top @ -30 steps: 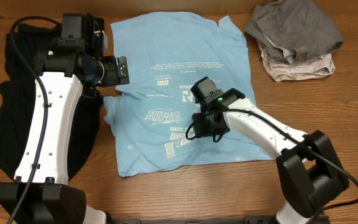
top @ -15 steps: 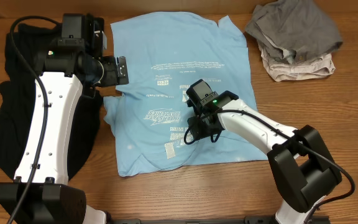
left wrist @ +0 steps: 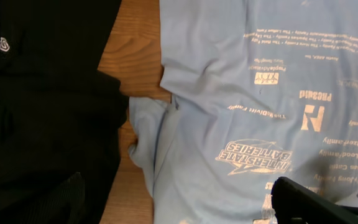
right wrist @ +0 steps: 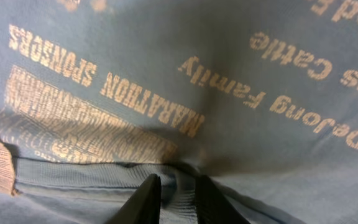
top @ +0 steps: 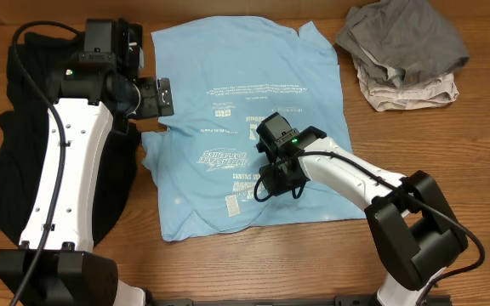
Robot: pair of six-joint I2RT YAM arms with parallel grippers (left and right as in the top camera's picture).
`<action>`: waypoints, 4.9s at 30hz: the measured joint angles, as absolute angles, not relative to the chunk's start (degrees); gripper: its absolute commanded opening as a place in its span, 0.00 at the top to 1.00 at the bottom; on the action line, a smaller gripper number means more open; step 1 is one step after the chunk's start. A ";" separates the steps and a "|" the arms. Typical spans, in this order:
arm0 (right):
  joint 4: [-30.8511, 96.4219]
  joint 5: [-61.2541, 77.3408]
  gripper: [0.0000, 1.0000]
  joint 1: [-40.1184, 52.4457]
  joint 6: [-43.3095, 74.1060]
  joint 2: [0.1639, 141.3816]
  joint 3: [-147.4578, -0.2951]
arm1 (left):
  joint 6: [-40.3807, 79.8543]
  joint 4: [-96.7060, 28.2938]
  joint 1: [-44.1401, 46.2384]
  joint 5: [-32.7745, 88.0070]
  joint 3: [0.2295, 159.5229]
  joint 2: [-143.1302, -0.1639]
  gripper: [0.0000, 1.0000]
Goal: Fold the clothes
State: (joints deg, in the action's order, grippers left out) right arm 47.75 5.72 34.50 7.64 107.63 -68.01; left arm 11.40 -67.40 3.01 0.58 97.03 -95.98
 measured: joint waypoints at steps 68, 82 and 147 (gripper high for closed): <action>66.94 10.96 0.14 29.74 30.44 95.94 -69.60 | 5.37 -67.85 3.01 0.12 97.03 -96.01 0.00; 59.86 11.79 0.50 21.39 23.18 105.41 -69.60 | -3.25 -64.47 3.01 5.26 97.08 -103.22 0.00; 70.63 20.10 0.19 -21.82 8.91 97.86 -87.07 | -9.65 -26.89 7.70 14.41 99.26 -126.89 0.06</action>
